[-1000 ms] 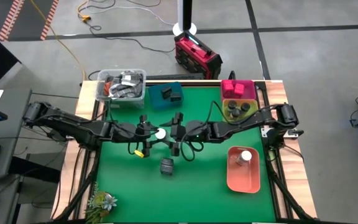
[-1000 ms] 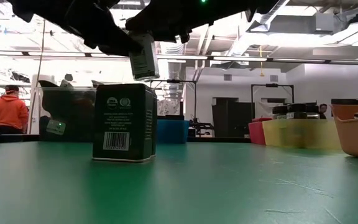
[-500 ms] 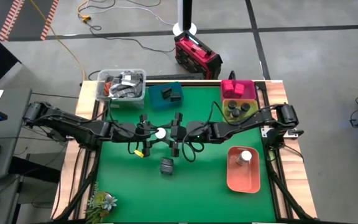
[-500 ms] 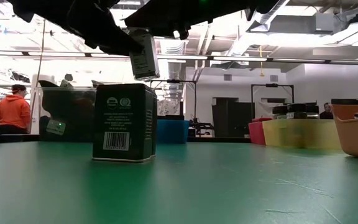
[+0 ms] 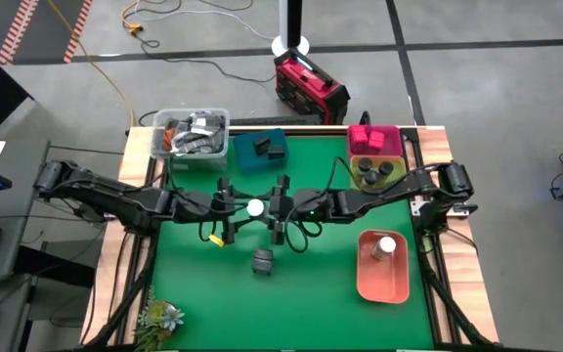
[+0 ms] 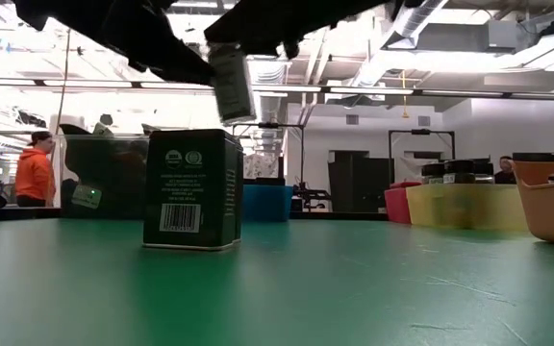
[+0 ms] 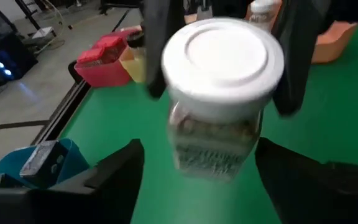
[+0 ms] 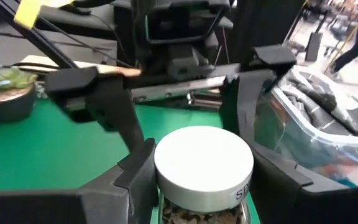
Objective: Sort spices by type
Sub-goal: Put the white seasoning from the middle into the orange bin
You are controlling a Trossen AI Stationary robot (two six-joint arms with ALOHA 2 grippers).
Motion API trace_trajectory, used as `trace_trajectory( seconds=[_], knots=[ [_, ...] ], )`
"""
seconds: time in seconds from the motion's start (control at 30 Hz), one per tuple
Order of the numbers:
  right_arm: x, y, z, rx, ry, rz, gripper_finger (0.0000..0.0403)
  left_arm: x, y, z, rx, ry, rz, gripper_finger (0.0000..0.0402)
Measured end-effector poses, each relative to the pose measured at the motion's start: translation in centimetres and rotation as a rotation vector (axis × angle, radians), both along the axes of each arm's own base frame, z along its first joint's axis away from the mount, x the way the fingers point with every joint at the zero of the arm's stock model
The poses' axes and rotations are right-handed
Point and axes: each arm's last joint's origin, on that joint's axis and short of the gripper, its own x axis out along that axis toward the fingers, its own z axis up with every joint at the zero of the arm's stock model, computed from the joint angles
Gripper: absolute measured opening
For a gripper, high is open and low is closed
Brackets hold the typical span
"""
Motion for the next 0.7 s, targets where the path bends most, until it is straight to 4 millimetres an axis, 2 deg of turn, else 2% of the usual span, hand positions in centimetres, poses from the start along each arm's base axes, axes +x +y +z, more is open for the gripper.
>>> trace_trajectory(
  seconds=[0.13,0.27,0.5,0.63,0.7],
  knots=[
    [-1.0,-0.1,1.3,0.042,0.036,-0.013,0.0228,-0.6,0.1,0.7,-0.004,-0.021,0.0,0.0327],
    [-3.0,0.5,2.7,0.094,0.115,-0.014,0.0228,-1.4,0.2,1.0,-0.024,-0.012,0.009,0.0337],
    [-9.7,3.2,5.8,0.197,0.33,0.06,0.0228,-2.9,0.4,1.2,-0.074,0.032,0.032,0.0336],
    [-13.4,5.8,7.1,0.294,0.413,0.185,0.0235,-3.2,0.5,1.3,-0.08,0.034,0.035,0.0336],
    [-14.9,7.2,7.0,0.355,0.446,0.214,0.0235,-3.2,0.5,1.3,-0.084,0.032,0.036,0.0336]
  ],
)
